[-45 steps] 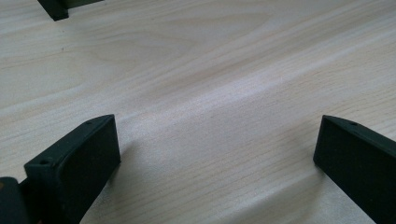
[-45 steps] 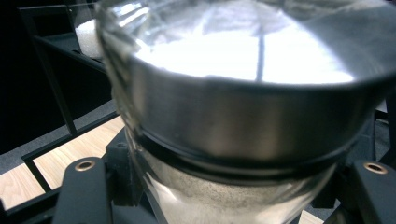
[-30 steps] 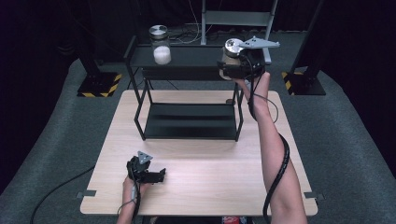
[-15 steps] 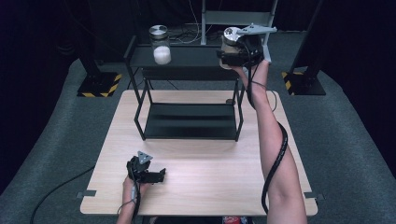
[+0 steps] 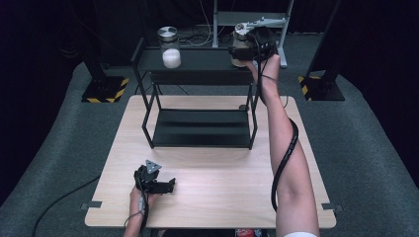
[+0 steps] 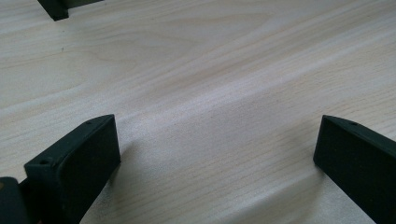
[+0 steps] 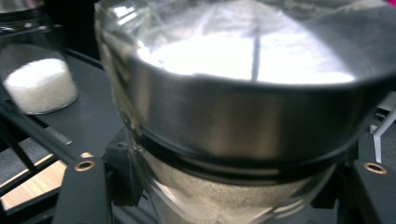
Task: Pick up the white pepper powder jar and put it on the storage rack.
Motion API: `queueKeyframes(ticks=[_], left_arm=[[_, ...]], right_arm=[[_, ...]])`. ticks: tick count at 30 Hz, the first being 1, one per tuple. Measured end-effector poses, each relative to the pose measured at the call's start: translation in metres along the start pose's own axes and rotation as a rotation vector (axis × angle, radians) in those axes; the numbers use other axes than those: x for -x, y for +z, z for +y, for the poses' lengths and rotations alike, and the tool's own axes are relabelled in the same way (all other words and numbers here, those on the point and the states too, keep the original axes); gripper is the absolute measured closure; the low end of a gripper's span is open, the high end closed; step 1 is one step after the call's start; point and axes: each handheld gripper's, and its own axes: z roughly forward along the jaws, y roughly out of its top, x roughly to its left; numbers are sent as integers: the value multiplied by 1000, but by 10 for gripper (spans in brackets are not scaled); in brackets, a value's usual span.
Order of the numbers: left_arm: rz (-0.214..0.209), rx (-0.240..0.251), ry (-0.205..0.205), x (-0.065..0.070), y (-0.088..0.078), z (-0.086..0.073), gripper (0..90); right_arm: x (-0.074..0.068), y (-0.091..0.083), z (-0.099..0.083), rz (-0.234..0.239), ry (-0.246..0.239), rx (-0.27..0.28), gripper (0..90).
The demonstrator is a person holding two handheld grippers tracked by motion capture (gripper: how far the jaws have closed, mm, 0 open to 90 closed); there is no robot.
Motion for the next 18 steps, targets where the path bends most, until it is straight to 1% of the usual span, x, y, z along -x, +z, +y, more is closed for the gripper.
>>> queueKeyframes(ticks=[5,11,18], left_arm=[[0,0,0,0,0,0,0],[0,0,0,0,0,0,0],[0,0,0,0,0,0,0]], right_arm=[[4,8,5,-9,15,-15,303],[9,13,7,-16,33,-37,303],[12,20,9,-19,39,-84,303]])
